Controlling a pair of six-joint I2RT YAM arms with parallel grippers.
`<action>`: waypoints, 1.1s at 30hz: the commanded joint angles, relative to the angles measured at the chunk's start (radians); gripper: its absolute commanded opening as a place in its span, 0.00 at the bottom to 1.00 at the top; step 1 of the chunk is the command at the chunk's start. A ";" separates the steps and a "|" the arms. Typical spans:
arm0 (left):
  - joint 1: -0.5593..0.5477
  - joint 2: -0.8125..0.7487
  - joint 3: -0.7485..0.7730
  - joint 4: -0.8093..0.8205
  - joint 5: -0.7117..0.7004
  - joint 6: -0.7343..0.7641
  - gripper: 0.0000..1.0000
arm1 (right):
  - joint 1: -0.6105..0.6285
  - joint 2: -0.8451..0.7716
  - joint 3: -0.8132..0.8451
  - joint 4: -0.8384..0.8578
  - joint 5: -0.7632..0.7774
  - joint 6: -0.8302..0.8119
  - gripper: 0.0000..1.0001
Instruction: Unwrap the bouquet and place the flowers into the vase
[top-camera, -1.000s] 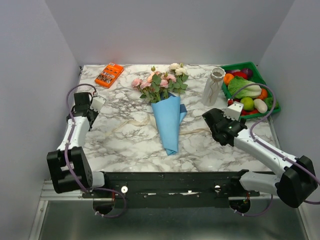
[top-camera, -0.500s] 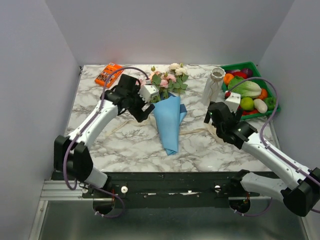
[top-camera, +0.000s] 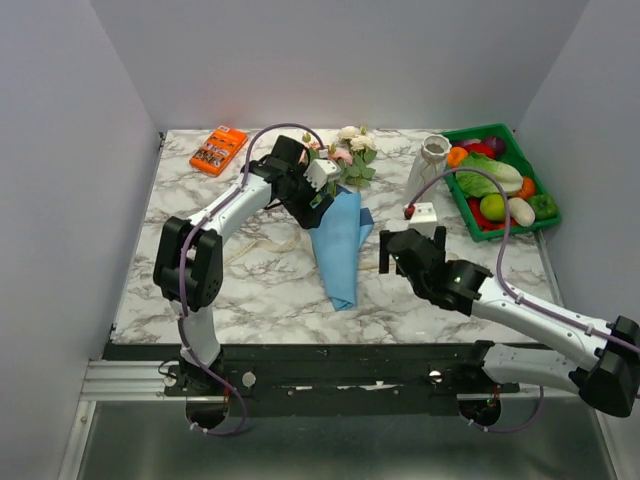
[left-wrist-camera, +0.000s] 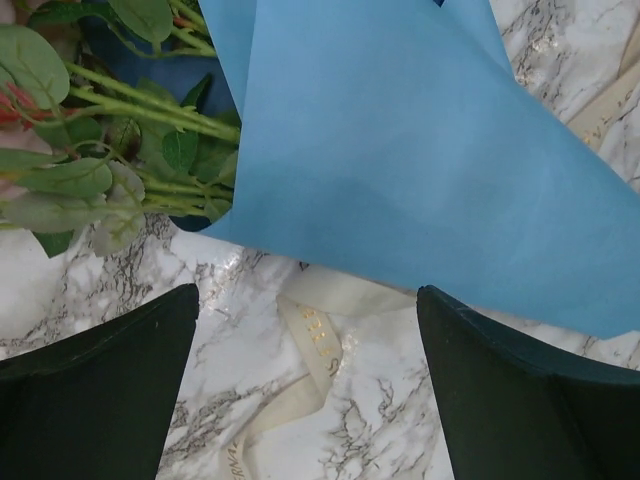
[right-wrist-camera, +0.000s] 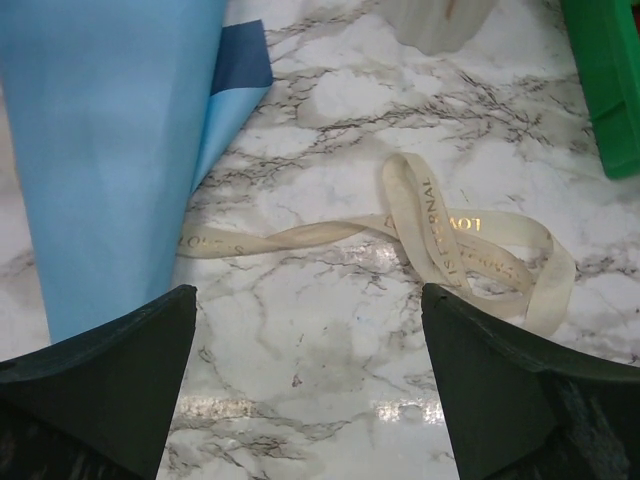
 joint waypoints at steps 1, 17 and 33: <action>0.013 0.024 -0.001 0.023 0.043 -0.021 0.99 | 0.133 0.098 0.014 0.069 0.038 -0.129 1.00; 0.301 -0.439 -0.320 -0.040 0.087 -0.051 0.99 | 0.437 0.474 0.116 0.150 0.086 -0.400 1.00; 0.346 -0.565 -0.445 -0.060 0.086 -0.022 0.99 | 0.480 0.692 0.216 0.140 0.138 -0.480 1.00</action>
